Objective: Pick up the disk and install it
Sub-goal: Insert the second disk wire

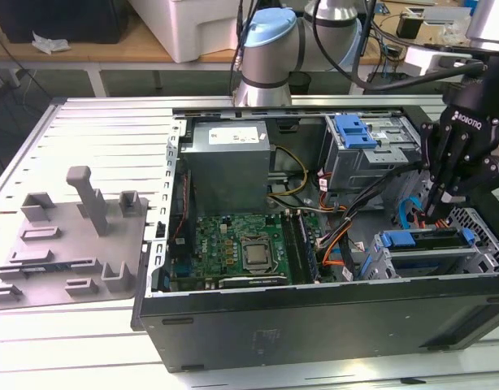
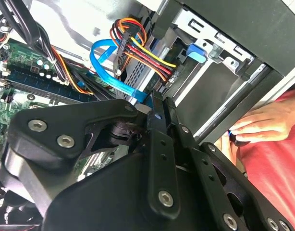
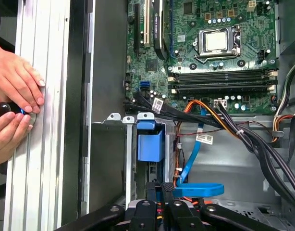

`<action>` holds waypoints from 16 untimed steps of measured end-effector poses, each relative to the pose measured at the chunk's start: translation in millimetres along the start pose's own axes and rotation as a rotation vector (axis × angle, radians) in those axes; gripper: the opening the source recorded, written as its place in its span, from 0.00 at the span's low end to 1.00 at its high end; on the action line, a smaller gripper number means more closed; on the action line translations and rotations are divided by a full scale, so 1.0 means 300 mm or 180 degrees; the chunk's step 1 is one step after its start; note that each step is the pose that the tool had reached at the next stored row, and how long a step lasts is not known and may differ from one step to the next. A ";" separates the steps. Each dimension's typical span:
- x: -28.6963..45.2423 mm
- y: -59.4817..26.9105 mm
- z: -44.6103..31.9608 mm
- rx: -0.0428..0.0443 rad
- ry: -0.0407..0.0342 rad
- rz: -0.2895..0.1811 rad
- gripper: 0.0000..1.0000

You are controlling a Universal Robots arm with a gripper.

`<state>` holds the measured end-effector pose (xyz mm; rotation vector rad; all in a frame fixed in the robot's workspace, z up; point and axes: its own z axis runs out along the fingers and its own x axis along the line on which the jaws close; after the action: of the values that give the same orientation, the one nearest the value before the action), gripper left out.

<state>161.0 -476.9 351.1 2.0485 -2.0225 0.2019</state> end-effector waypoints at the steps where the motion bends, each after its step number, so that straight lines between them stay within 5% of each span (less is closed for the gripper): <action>1: 0.000 -0.001 0.001 -0.0001 0.0000 0.0000 0.16; 16: 0.013 -0.008 0.019 -0.0022 0.0011 -0.0005 0.16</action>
<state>163.0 -482.0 346.6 2.0442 -2.0168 0.1978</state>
